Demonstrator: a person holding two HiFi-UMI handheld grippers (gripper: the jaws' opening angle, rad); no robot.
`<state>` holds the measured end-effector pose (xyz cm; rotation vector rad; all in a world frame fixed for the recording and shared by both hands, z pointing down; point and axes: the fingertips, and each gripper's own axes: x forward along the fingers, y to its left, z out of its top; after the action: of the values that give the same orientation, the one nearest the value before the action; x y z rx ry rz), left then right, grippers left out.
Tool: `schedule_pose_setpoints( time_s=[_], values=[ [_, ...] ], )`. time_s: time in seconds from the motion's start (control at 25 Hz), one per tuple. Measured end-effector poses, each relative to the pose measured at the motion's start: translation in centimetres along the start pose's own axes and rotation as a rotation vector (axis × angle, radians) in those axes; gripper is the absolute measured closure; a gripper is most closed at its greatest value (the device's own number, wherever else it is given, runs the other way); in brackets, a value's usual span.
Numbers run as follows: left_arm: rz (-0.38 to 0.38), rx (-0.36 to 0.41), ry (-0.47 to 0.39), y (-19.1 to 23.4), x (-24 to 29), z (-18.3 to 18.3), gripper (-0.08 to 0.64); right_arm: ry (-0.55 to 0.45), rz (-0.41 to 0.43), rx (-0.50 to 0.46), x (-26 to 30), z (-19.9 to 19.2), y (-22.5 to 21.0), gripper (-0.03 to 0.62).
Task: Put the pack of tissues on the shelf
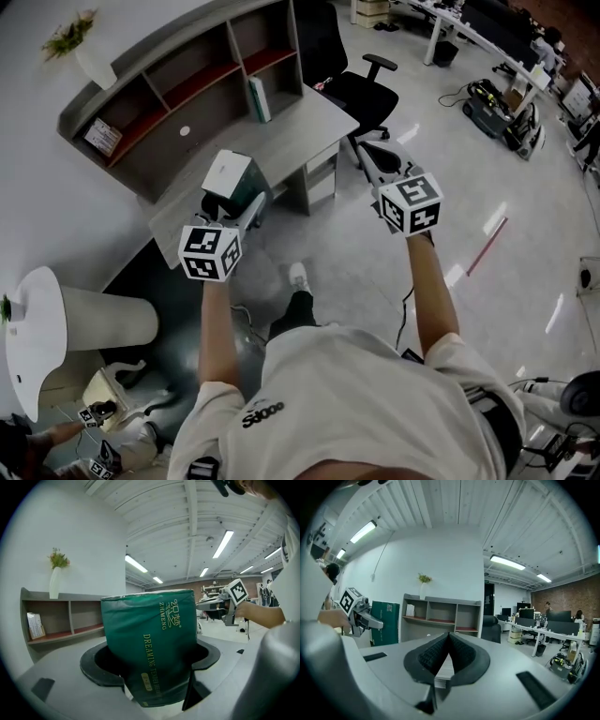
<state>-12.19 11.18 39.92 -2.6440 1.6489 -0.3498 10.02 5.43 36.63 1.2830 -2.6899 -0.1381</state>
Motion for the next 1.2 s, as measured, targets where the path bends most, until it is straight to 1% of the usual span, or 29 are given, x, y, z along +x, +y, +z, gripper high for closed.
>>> schedule_pose_setpoints(
  time_s=[0.16, 0.32, 0.44, 0.56, 0.64, 0.72, 0.8, 0.88, 1.0, 1.2],
  values=[
    [-0.021, -0.004, -0.010, 2.6, 4.8, -0.5, 0.160, 0.011, -0.010, -0.007, 4.2, -1.0, -2.5, 0.598],
    [-0.004, -0.051, -0.042, 8.3, 11.2, 0.3, 0.160, 0.006, -0.026, -0.031, 10.2, -0.4, -6.2, 0.598],
    [0.000, -0.032, -0.072, 12.2, 15.7, 2.1, 0.160, 0.017, -0.045, -0.056, 14.8, 0.5, -9.0, 0.598],
    [-0.026, -0.020, -0.078, 15.1, 20.1, 3.8, 0.160, 0.028, -0.047, -0.079, 19.1, 1.7, -11.2, 0.598],
    [-0.043, 0.001, -0.076, 17.1, 23.1, 4.7, 0.160, 0.022, -0.059, -0.091, 22.0, 2.5, -12.9, 0.598],
    [-0.050, 0.010, -0.070, 19.2, 25.9, 5.3, 0.160, 0.017, -0.081, -0.094, 24.7, 2.9, -14.6, 0.598],
    [-0.058, 0.000, -0.067, 20.9, 28.5, 5.9, 0.160, 0.023, -0.090, -0.078, 27.1, 3.0, -16.1, 0.598],
    [-0.073, -0.007, -0.066, 22.0, 30.9, 6.3, 0.160, 0.040, -0.081, -0.055, 29.2, 2.7, -17.3, 0.598],
    [-0.106, 0.008, -0.058, 22.7, 34.1, 6.8, 0.160, 0.055, -0.074, -0.045, 31.7, 2.4, -18.7, 0.598],
    [-0.139, 0.014, -0.046, 23.3, 39.5, 7.4, 0.160, 0.044, -0.073, -0.013, 35.0, 2.2, -21.3, 0.599]
  ],
)
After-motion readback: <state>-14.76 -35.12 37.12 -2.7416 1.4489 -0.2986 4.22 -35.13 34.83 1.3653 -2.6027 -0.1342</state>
